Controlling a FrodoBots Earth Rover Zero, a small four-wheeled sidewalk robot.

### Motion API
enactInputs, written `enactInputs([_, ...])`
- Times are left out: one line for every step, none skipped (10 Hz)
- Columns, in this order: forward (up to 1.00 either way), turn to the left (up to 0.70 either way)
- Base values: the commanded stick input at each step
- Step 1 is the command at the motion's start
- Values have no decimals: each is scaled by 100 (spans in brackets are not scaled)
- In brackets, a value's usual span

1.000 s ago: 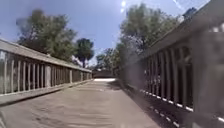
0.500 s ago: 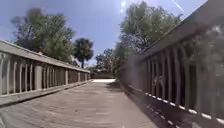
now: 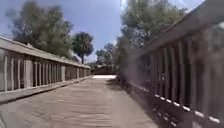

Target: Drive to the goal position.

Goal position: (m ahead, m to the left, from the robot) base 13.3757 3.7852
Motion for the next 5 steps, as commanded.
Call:
enactInputs([70,0])
enactInputs([70,0])
enactInputs([70,0])
enactInputs([70,2])
enactInputs([70,13])
